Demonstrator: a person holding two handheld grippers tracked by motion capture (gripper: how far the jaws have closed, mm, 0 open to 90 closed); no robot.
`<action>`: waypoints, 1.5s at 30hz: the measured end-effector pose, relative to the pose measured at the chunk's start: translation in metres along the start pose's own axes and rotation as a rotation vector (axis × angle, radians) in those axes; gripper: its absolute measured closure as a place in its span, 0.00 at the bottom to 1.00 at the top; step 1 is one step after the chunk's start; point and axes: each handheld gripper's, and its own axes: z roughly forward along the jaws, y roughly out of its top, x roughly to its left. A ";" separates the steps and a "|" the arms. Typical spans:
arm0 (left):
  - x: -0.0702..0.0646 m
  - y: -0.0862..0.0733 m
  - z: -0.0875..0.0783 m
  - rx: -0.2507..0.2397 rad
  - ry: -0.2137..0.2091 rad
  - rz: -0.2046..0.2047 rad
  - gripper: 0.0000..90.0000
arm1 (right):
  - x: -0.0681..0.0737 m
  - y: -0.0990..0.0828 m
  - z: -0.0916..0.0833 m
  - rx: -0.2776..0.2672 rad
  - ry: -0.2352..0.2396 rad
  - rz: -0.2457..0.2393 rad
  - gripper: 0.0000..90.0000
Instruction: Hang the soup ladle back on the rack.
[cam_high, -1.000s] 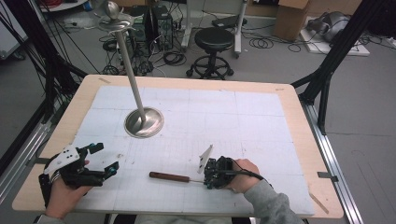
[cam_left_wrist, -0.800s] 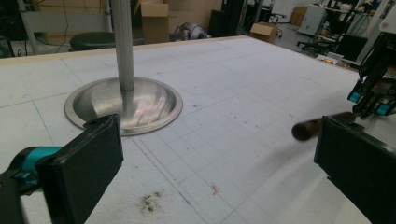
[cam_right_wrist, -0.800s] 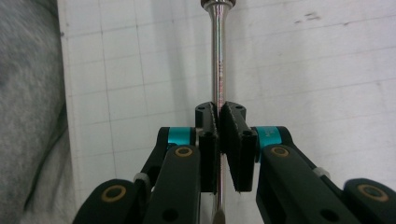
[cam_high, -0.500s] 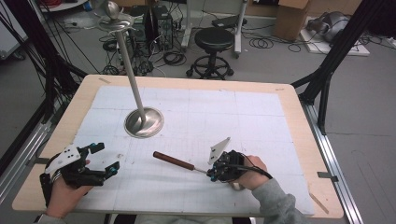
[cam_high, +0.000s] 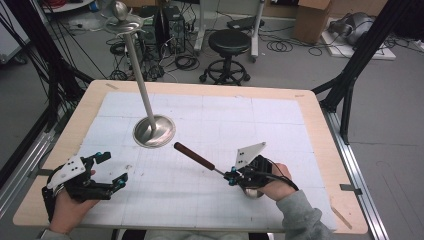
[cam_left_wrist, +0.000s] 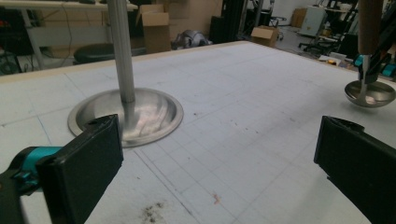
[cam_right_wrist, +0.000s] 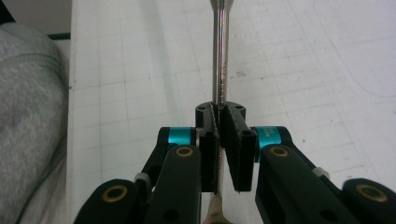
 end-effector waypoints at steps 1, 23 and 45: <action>0.000 0.000 -0.001 -0.001 -0.001 0.003 0.02 | 0.000 0.000 -0.001 -0.012 -0.003 0.000 0.94; -0.001 0.001 -0.002 -0.028 0.004 0.019 0.02 | -0.018 -0.017 -0.032 -0.308 0.011 0.081 0.94; 0.000 0.000 0.005 -0.012 -0.009 0.003 0.02 | -0.027 -0.034 -0.057 -0.522 -0.078 0.136 0.94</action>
